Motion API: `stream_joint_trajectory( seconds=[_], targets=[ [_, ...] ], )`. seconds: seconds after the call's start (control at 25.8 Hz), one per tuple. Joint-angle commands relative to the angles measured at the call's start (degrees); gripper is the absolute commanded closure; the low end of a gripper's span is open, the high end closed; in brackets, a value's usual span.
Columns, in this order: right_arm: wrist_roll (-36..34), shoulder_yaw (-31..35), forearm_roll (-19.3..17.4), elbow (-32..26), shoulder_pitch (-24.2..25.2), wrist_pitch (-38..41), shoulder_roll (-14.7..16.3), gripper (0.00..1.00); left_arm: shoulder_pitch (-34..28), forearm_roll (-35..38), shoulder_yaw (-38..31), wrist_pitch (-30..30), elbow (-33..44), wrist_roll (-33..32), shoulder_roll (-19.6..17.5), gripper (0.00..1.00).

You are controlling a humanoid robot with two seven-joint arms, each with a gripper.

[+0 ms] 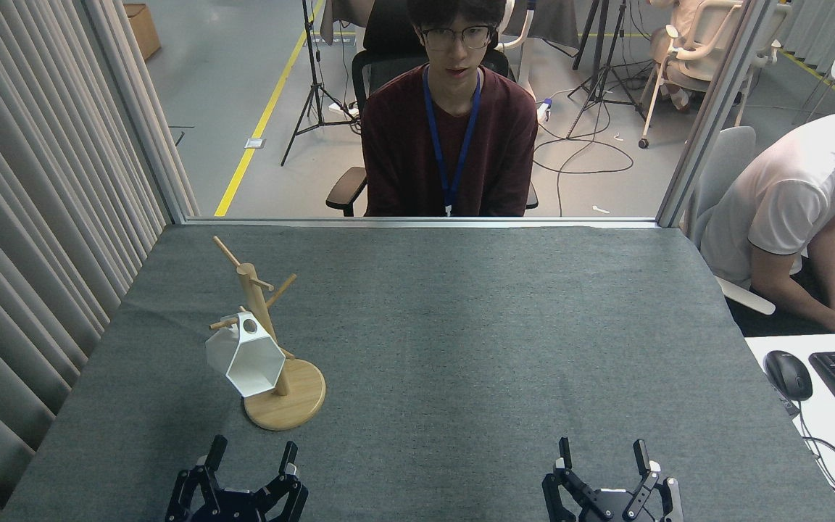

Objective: Hang cup on storage rack

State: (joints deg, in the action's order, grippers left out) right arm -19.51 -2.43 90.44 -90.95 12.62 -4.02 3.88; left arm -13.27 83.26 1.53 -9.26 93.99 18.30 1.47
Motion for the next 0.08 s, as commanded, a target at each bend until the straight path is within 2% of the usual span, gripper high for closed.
stream_joint_trajectory(
  seconds=[0.0, 0.04],
  targets=[
    [-0.1, 0.1, 0.0, -0.2, 0.0, 0.1, 0.2, 0.02, 0.0, 0.1, 0.0, 0.0, 0.0, 0.1, 0.0, 0.01],
    [-0.3, 0.0, 0.1, -0.3, 0.0, 0.1, 0.2, 0.02, 0.0, 0.1, 0.0, 0.0, 0.0, 0.1, 0.0, 0.01]
  ],
)
